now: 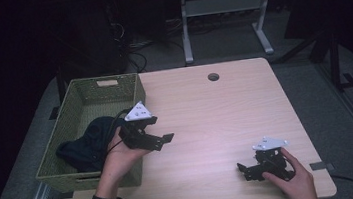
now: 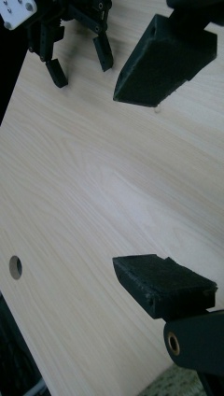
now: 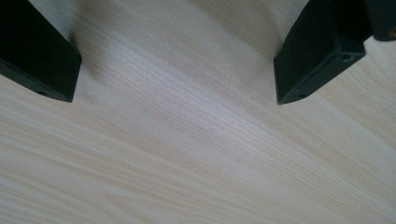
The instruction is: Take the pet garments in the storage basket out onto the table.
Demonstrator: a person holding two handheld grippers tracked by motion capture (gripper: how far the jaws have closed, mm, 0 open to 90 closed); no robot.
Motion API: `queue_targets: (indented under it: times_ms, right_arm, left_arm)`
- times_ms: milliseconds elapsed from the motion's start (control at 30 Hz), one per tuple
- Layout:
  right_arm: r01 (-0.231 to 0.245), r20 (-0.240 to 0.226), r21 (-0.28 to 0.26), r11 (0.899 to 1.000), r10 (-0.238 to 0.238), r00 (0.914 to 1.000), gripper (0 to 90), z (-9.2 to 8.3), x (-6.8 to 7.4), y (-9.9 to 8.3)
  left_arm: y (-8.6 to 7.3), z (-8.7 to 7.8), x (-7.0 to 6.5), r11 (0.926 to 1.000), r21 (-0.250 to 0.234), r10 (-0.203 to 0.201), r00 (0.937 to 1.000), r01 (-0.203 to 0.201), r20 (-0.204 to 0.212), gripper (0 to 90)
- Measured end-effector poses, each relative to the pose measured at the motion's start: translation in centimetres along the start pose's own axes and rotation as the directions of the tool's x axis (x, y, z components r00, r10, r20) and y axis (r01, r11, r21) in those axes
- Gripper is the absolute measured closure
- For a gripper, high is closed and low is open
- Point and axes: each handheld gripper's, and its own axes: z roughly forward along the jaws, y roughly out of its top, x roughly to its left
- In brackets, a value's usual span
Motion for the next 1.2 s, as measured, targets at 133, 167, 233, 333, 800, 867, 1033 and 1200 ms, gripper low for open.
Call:
queue_targets:
  times_ms: [133, 167, 233, 333, 800, 867, 1033, 1200]
  right_arm:
    - [0.0, 0.0, 0.0, 1.0, 0.0, 1.0, 0.4, 0.0, 0.0, 0.0]
    - [0.0, 0.0, -0.001, 1.0, 0.0, 1.0, 0.4, 0.0, 0.0, 0.0]
    - [0.0, 0.0, 0.0, 1.0, 0.0, 1.0, 0.4, 0.0, 0.0, 0.0]
    - [0.0, 0.0, 0.0, 1.0, 0.0, 1.0, 0.5, 0.0, 0.0, 0.0]
    - [0.004, 0.001, -0.003, 1.0, -0.004, 1.0, 0.5, 0.0, 0.0, 0.0]
    - [0.004, 0.0, -0.003, 1.0, -0.004, 1.0, 0.5, 0.0, 0.0, 0.0]
    - [0.004, 0.001, -0.003, 1.0, -0.004, 1.0, 0.4, 0.0, 0.0, 0.0]
    - [0.004, 0.001, -0.002, 1.0, -0.004, 1.0, 0.4, 0.0, 0.0, 0.0]
  left_arm:
    - [-0.2, -0.4, 0.4, 1.0, -0.003, -0.005, 1.0, 0.005, -0.004, 16.6]
    - [-0.3, -0.6, 0.5, 1.0, 0.001, -0.009, 0.9999, 0.009, -0.006, 16.6]
    - [-0.4, -0.7, 0.7, 0.9999, -0.002, -0.013, 0.9999, 0.013, -0.006, 16.6]
    - [-0.5, -1.2, 1.0, 0.9998, -0.003, -0.022, 0.9997, 0.021, -0.012, 16.7]
    - [-1.5, -3.3, 2.7, 0.9989, -0.001, -0.047, 0.9982, 0.047, -0.036, 16.8]
    - [-1.6, -3.5, 2.9, 0.9987, 0.001, -0.051, 0.998, 0.051, -0.038, 16.9]
    - [-2.0, -4.2, 3.5, 0.9981, 0.003, -0.061, 0.9969, 0.061, -0.049, 21.5]
    - [-2.5, -4.8, 4.3, 0.9976, 0.028, -0.061, 0.9955, 0.063, -0.073, 21.7]
